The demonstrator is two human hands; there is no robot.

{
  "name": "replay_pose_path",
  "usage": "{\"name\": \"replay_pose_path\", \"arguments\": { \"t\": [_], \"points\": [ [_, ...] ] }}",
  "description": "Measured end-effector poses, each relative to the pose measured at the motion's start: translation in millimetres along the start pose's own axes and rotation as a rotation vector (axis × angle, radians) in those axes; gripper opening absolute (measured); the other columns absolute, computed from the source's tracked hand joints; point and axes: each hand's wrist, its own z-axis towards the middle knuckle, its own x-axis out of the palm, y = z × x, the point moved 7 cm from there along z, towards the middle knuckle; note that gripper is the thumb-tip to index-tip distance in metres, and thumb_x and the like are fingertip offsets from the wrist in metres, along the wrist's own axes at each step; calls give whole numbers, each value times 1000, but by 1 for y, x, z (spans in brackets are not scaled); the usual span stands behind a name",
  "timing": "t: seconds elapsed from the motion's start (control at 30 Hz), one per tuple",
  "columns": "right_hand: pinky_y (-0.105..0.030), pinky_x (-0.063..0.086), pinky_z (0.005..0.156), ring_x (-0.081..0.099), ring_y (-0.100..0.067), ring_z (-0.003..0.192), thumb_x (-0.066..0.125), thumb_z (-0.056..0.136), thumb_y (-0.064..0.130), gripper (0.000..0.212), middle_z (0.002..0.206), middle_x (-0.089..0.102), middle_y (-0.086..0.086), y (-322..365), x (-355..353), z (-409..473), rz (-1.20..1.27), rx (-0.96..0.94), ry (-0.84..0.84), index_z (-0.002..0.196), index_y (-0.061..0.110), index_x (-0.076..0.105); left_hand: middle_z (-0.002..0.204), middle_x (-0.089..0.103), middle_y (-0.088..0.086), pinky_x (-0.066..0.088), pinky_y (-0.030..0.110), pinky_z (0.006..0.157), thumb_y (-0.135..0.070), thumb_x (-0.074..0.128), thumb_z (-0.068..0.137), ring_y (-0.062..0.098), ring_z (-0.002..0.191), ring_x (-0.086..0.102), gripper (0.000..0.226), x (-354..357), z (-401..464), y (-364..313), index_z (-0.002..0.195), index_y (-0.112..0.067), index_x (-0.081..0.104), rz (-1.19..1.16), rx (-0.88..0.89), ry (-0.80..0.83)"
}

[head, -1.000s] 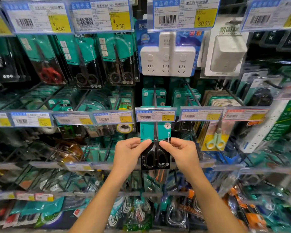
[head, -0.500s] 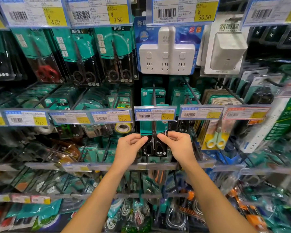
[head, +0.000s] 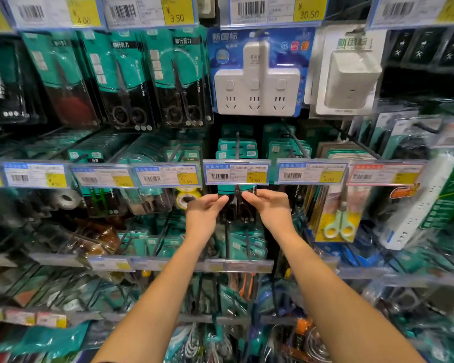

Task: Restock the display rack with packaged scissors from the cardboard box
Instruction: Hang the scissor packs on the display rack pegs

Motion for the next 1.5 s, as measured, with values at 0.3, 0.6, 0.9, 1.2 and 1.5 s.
{"name": "replay_pose_path", "arguments": {
  "t": [0.3, 0.6, 0.9, 1.2, 1.5],
  "points": [
    [-13, 28, 44, 39, 0, 38, 75, 84, 19, 52, 35, 45, 16, -8, 3, 19, -82, 6, -22, 37, 29, 53, 108, 74, 12, 56, 38, 93, -26, 77, 84, 20, 97, 70, 44, 7, 14, -2, 118, 0, 69, 48, 19, -41],
    [-24, 34, 54, 53, -17, 55, 69, 86, 41, 42, 55, 60, -3, -1, 1, 12, -424, 29, -75, 61, 8, 62, 109, 72, 14, 50, 25, 79, -23, 65, 95, 20, 95, 67, 32, 15, 8, -9, 118, -1, 66, 202, 55, -3],
    [-39, 48, 99, 58, -28, 121, 57, 92, 50, 62, 131, 63, -12, 4, -8, -45, -730, 253, -21, 139, 10, 51, 126, 64, 18, 49, 39, 86, -27, 48, 101, 34, 114, 61, 50, 14, -48, -28, 146, -7, 40, 809, 36, 201],
    [-33, 29, 113, 34, -24, 141, 47, 98, 48, 63, 149, 44, -10, 17, -35, -131, -1015, 203, -10, 146, 8, 40, 160, 28, 13, 20, 39, 120, -31, 33, 104, 25, 149, 23, 55, 56, -126, -34, 153, -7, 27, 1218, 441, 522],
    [-34, 38, 107, 47, -26, 130, 53, 96, 44, 60, 139, 54, -11, 32, -140, -215, -1159, 209, -70, 141, 5, 45, 155, 36, 11, 23, 42, 115, -35, 32, 103, 26, 145, 28, 55, 133, -221, -42, 151, -9, 28, 1316, 570, 706]
  ]
}}
